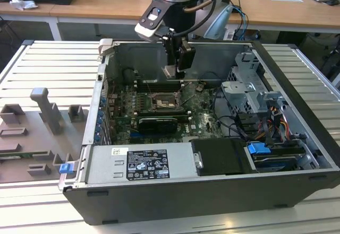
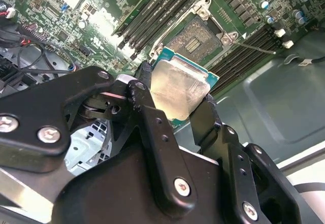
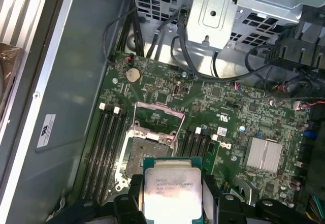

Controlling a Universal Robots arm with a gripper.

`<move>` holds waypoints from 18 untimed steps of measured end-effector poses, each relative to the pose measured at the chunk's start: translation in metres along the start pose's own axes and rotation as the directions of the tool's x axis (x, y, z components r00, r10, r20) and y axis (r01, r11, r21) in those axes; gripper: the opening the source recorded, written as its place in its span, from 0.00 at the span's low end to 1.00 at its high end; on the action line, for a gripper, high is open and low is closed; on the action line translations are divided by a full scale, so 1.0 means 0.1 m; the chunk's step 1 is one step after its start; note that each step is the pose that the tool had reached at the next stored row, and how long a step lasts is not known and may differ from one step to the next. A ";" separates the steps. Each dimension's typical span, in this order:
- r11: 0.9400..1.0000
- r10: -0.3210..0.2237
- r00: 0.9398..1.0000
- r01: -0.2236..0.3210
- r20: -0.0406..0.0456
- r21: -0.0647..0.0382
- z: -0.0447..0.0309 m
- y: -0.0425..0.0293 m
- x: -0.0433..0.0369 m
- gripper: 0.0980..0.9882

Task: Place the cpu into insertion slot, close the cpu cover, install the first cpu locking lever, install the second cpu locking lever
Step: 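Place the cpu into insertion slot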

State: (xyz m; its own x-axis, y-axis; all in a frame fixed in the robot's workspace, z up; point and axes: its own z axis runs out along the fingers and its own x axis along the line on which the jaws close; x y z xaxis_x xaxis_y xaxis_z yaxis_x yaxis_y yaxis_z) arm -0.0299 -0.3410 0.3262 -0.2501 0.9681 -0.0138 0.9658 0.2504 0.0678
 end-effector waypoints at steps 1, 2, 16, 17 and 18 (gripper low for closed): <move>1.000 0.002 1.000 -0.002 0.000 0.000 0.004 -0.001 0.000 0.50; 1.000 0.005 1.000 -0.005 0.000 0.000 0.007 -0.003 0.001 0.50; 0.985 0.171 0.985 -0.171 0.012 0.003 0.330 -0.060 0.018 0.50; 0.985 0.171 0.985 -0.171 0.012 0.003 0.349 -0.072 0.024 0.50; 0.985 0.172 0.985 -0.172 0.012 0.003 0.367 -0.083 0.033 0.50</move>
State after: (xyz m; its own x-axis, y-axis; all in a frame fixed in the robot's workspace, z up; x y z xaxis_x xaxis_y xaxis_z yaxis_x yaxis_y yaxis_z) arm -0.0363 -0.3398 0.2889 -0.0795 0.9967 -0.0140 0.9945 0.0802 0.0666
